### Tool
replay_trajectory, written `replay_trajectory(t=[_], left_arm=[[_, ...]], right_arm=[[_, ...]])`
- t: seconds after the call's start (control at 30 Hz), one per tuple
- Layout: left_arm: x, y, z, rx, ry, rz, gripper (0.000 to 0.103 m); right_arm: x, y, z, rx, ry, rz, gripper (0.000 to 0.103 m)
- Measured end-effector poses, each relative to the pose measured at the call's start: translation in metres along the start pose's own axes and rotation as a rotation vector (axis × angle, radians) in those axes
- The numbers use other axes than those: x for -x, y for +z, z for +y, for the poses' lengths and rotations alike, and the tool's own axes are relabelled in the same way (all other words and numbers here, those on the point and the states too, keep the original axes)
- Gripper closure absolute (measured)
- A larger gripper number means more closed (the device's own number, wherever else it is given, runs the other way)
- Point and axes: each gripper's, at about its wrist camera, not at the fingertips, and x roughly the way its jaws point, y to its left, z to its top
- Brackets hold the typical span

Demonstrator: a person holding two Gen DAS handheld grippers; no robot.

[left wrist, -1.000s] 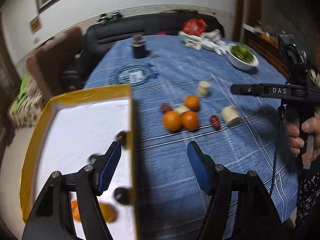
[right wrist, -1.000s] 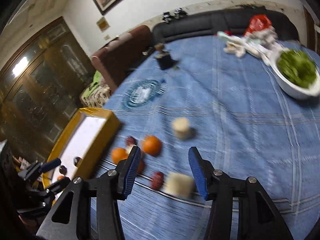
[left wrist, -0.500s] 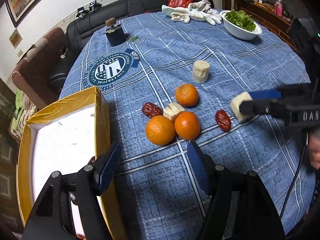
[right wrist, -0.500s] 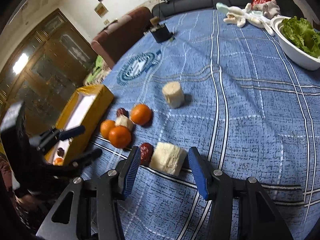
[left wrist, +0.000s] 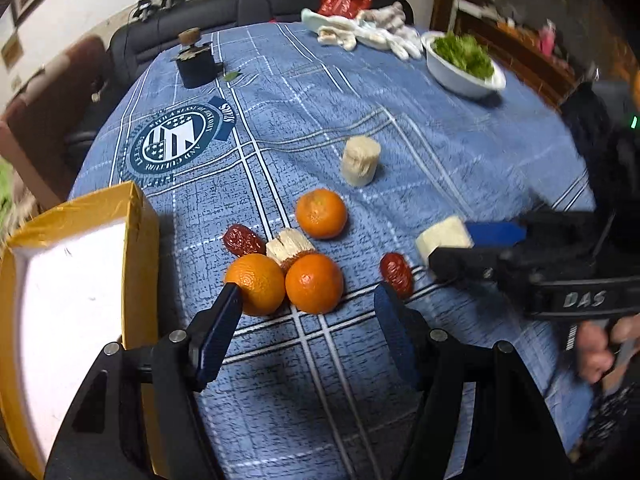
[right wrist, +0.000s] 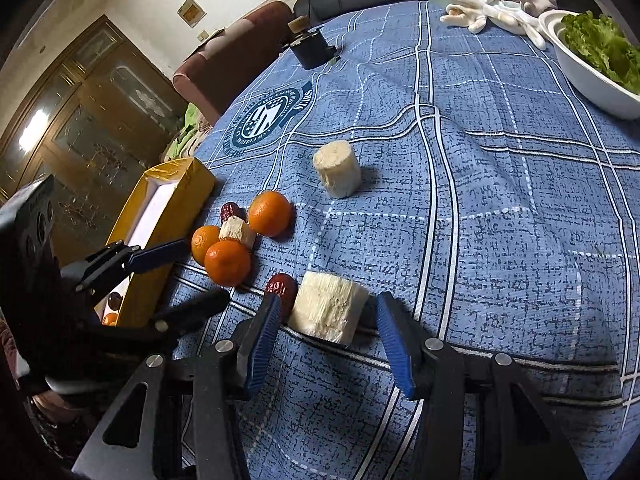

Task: Organize fruits
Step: 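Move the left tool back toward the mandarins while the right gripper grasps a white yam piece, then grasp a mandarin with the left gripper while the right gripper holds the yam piece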

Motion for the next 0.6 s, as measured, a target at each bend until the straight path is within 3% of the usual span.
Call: replay_trajectory(t=[0.07,0.13,0.2,0.37,0.6], left_arm=[[0.0,0.0,-0.001,-0.024,0.06,-0.029,0.035],[-0.009,0.0,0.003,-0.024,0.099,-0.005,0.035],[-0.016,0.001,0.008,0.002,0.041,0.008,0.03],[-0.026,0.005,0.005,-0.01,0.057,0.005,0.022],[-0.013,-0.003,-0.019,-0.09,0.061,-0.022,0.023]], right_arm=[[0.001,0.0,0.0,-0.001,0.0,0.0,0.053],[0.001,0.0,0.0,0.0,-0.002,0.0,0.053],[0.001,0.0,-0.001,-0.002,0.0,0.0,0.053],[0.002,0.0,-0.001,-0.007,0.005,0.0,0.053],[0.003,0.0,-0.002,-0.01,0.01,0.003,0.053]])
